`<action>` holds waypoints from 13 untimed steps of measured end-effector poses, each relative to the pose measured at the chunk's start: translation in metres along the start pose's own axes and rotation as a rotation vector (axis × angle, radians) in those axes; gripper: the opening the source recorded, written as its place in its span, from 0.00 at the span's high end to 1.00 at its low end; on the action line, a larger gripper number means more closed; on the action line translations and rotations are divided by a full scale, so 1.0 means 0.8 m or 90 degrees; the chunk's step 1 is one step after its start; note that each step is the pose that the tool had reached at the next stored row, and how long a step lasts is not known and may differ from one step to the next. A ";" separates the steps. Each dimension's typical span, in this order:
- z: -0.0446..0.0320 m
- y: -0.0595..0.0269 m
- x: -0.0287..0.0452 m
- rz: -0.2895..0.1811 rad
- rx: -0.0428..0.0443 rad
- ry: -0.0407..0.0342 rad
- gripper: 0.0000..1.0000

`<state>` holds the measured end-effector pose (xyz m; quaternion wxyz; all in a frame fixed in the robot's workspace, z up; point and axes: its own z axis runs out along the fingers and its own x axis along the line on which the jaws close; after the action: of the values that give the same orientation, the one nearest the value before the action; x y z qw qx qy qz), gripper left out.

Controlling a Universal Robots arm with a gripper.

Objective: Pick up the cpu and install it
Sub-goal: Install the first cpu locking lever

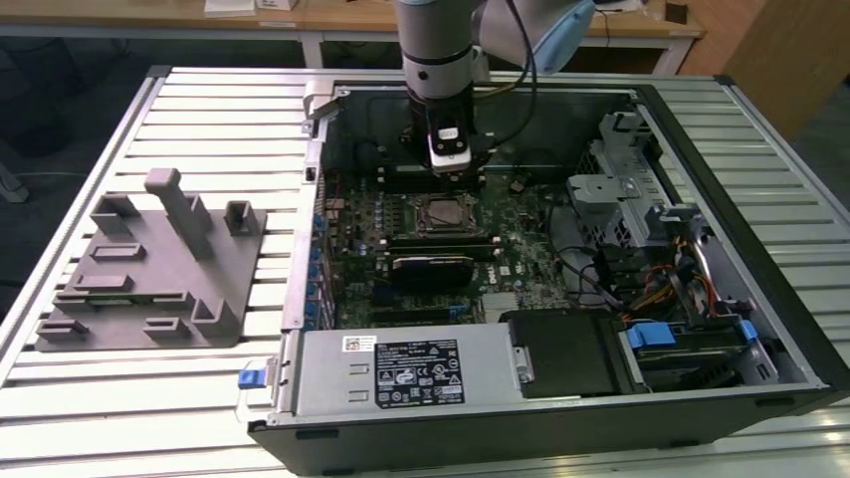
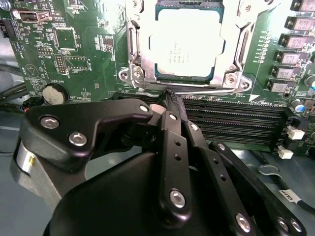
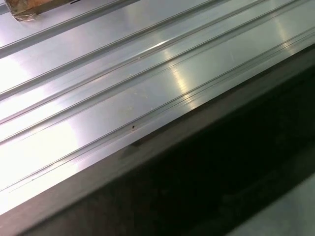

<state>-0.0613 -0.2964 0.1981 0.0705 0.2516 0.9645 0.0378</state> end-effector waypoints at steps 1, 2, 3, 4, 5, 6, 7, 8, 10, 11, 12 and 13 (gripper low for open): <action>0.0001 0.000 -0.0002 0.000 0.0000 0.0000 0.89; 0.0003 -0.001 -0.0004 0.000 0.0000 0.0000 0.89; 0.0005 -0.001 -0.0005 0.000 0.0000 -0.0001 0.89; 0.0008 -0.001 -0.0006 0.000 -0.0001 -0.0002 0.89; 0.0012 -0.001 -0.0006 0.000 -0.0002 -0.0004 0.89; 0.0018 -0.001 -0.0006 0.000 -0.0003 -0.0007 0.89; 0.0023 -0.001 -0.0005 0.000 -0.0004 -0.0010 0.89; 0.0028 -0.002 -0.0005 0.000 -0.0005 -0.0013 0.89; 0.0041 -0.002 -0.0005 0.000 -0.0012 -0.0019 0.89; 0.0046 -0.002 -0.0004 0.000 -0.0012 -0.0021 0.89; 0.0049 -0.002 -0.0005 0.000 -0.0011 -0.0022 0.89; 0.0051 -0.002 -0.0005 0.000 -0.0010 -0.0022 0.89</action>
<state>-0.0612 -0.2980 0.1939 0.0724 0.2516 0.9644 0.0381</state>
